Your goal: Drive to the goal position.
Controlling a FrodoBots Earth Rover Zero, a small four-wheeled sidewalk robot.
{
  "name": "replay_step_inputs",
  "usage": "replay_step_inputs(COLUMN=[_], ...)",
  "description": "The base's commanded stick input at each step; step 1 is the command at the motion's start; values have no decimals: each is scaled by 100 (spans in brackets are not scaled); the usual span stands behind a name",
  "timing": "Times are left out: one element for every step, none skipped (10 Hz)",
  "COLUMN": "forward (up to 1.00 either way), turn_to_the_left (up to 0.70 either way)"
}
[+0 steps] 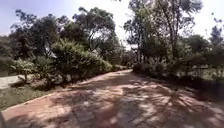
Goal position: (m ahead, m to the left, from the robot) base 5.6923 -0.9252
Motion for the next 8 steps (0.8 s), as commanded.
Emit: replay_step_inputs(forward=[30,30,30,30,30,30,30,30], turn_to_the_left=[0,0,0,0,0,0,0,0])
